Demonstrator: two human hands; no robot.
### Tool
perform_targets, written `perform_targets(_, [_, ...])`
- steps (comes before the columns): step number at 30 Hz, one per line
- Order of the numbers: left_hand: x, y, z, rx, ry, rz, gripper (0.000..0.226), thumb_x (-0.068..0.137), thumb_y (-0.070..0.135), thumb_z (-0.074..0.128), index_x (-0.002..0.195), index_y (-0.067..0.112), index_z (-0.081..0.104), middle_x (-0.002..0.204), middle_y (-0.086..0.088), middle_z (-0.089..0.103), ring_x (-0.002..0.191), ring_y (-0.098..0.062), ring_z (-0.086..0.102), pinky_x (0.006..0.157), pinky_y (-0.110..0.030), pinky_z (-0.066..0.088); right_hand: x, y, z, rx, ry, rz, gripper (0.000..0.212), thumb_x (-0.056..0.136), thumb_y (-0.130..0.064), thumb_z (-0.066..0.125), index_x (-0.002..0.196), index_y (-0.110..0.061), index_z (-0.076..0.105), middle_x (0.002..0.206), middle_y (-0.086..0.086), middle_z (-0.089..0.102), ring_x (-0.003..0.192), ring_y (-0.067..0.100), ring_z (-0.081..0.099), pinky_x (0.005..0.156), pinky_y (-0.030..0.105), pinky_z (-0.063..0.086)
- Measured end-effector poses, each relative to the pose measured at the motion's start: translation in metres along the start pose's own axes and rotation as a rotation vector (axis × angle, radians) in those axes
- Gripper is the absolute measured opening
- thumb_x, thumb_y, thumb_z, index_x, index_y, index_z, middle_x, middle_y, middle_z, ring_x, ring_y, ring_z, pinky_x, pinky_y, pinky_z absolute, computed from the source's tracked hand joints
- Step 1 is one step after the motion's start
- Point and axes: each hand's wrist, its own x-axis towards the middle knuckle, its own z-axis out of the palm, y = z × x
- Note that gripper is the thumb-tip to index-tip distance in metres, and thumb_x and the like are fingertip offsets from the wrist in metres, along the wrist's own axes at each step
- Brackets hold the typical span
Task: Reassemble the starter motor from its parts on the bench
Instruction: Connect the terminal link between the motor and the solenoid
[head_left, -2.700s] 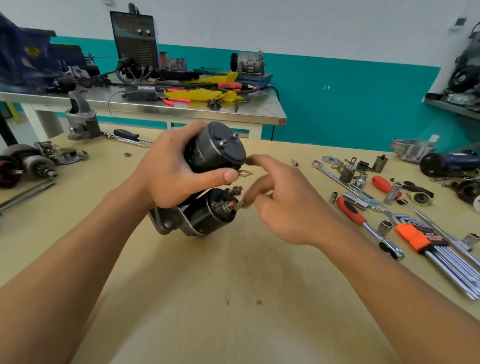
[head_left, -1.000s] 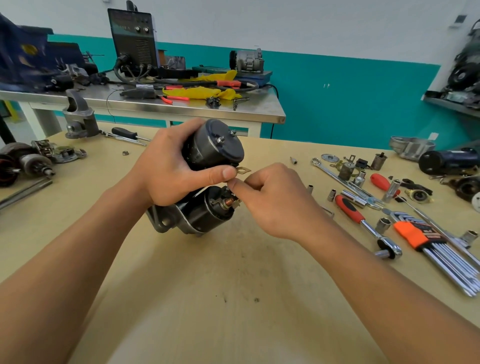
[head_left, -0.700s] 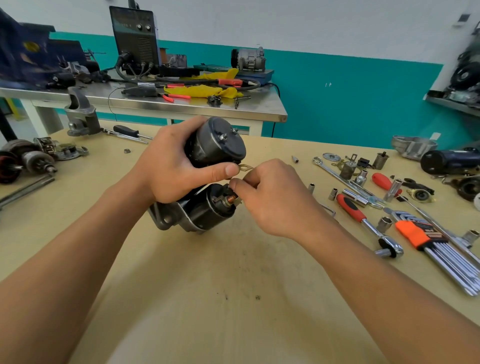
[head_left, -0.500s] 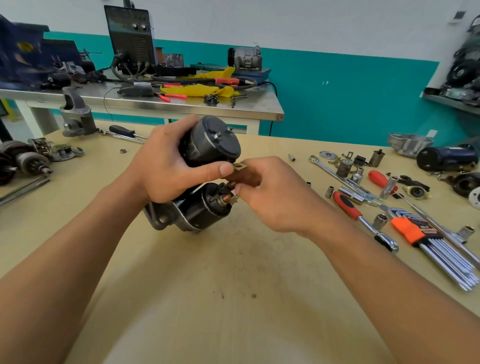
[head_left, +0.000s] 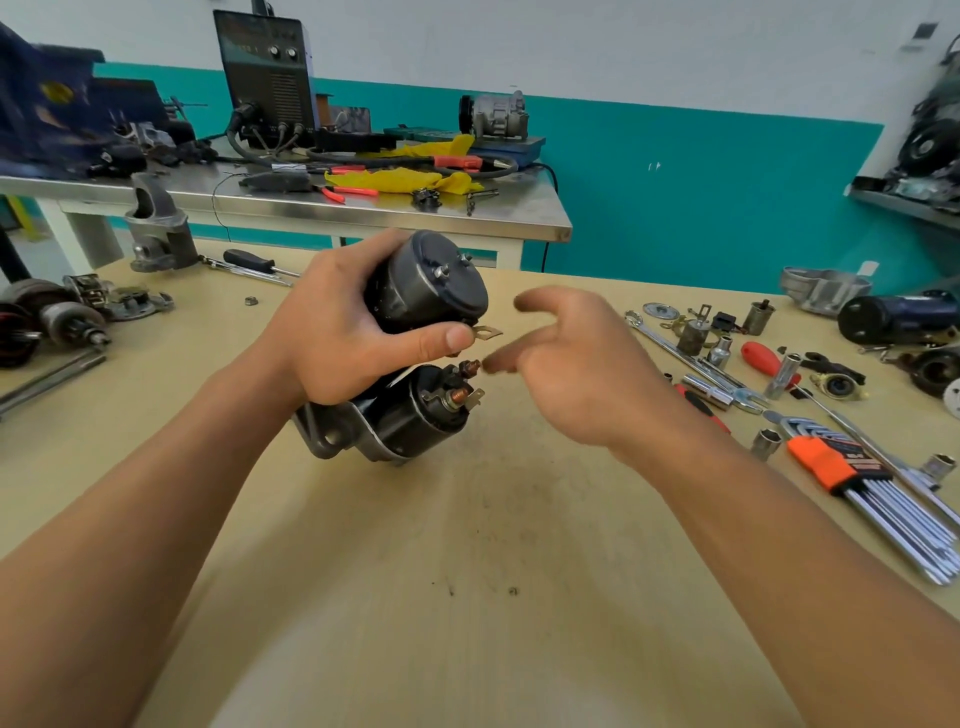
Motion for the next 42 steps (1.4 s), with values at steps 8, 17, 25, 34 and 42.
perform_targets(8, [0.000,0.000,0.000,-0.003,0.009,-0.009,0.065,0.070,0.061,0.070,0.121,0.023,0.059,0.103,0.008,0.069,0.092,-0.010,0.065,0.082,-0.023,0.052,0.000,0.005,0.010,-0.046,0.040,-0.101,0.061,0.089,-0.003,0.055,0.147,-0.017,0.041,0.116,0.003,0.072,0.110,0.014,0.063,0.079,0.022,0.042])
perform_targets(17, [0.001,-0.001,0.001,-0.012,0.008,0.004,0.063,0.070,0.060,0.072,0.119,0.022,0.059,0.101,0.014,0.067,0.090,-0.006,0.065,0.080,-0.016,0.049,0.001,0.009,0.013,0.012,0.044,-0.139,0.048,0.089,-0.024,0.072,0.135,-0.019,0.058,0.103,0.000,0.077,0.090,0.007,0.071,0.071,0.012,0.048])
perform_targets(25, [0.000,0.000,0.000,-0.003,0.011,-0.018,0.064,0.069,0.062,0.071,0.118,0.022,0.060,0.101,0.009,0.068,0.091,-0.009,0.065,0.081,-0.021,0.051,-0.001,-0.004,0.020,-0.294,0.166,-0.091,0.045,0.091,-0.041,0.067,0.051,-0.021,0.058,0.051,-0.001,0.051,0.049,0.011,0.048,0.042,0.024,0.029])
perform_targets(34, [0.001,0.001,0.000,-0.003,0.003,-0.014,0.065,0.070,0.063,0.070,0.120,0.025,0.058,0.103,0.014,0.067,0.093,-0.007,0.064,0.081,-0.016,0.049,0.000,-0.012,0.018,-0.351,0.060,-0.030,0.035,0.094,-0.040,0.061,0.069,-0.018,0.052,0.065,0.001,0.046,0.053,0.010,0.043,0.043,0.023,0.024])
perform_targets(42, [0.001,0.002,0.001,0.011,0.016,0.000,0.076,0.068,0.082,0.063,0.116,0.023,0.059,0.097,-0.002,0.071,0.086,-0.021,0.066,0.076,-0.040,0.052,0.002,-0.021,0.006,-0.246,-0.109,-0.029,0.001,0.089,-0.015,0.066,0.089,-0.015,0.067,0.078,0.006,0.062,0.067,0.016,0.057,0.049,0.027,0.037])
